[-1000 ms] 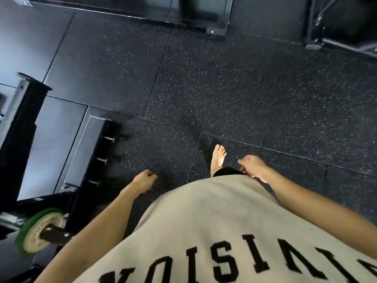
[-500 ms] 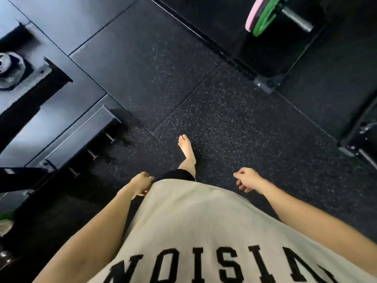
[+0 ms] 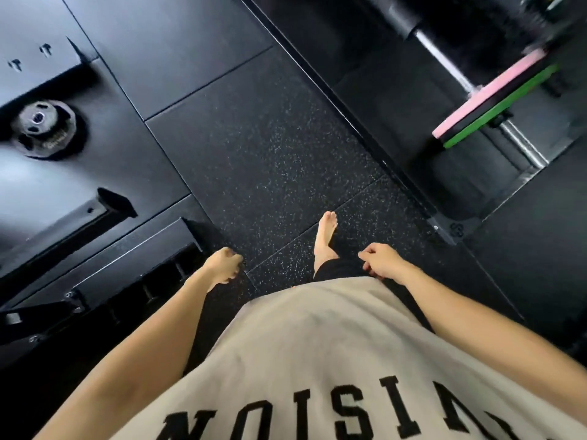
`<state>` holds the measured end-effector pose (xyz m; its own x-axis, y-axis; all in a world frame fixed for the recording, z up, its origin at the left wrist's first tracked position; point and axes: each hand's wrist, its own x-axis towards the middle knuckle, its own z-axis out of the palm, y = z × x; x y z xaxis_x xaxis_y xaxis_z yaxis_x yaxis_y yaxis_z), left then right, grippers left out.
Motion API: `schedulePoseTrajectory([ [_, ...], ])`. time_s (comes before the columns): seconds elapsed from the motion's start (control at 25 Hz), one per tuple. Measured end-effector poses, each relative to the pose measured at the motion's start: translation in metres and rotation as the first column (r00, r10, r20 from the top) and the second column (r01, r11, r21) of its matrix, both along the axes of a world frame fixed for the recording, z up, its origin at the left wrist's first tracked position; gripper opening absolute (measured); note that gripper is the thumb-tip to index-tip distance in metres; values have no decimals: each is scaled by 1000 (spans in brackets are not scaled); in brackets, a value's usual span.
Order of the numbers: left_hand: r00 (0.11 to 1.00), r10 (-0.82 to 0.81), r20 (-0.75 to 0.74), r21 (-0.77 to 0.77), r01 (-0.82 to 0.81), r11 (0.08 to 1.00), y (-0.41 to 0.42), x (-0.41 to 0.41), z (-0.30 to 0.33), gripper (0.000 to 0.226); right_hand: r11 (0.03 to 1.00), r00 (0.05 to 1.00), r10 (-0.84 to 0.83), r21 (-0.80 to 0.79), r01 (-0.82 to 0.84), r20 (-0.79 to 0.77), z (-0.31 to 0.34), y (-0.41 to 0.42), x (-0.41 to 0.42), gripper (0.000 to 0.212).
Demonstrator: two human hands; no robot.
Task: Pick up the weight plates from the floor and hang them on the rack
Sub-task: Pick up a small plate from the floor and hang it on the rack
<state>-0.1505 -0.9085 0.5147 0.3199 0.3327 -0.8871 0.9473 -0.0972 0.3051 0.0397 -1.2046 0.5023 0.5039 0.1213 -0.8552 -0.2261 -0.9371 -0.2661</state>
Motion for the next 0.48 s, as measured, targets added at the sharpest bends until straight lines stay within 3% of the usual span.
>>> schedulePoseTrajectory([
  [0.08,994,102,45,25,-103,994,30,42,-8,19,998,998,61,16,-61,5,-7,42,61,17],
  [0.32,928,369,-41,77,-366,928,99,117,-12,22,933,933,358,-16,-359,-42,-4,190,223,15],
  [0.48,861,508,11,152,-504,850,146,152,-11,15,826,825,564,8,-564,-34,4,314,291,17],
])
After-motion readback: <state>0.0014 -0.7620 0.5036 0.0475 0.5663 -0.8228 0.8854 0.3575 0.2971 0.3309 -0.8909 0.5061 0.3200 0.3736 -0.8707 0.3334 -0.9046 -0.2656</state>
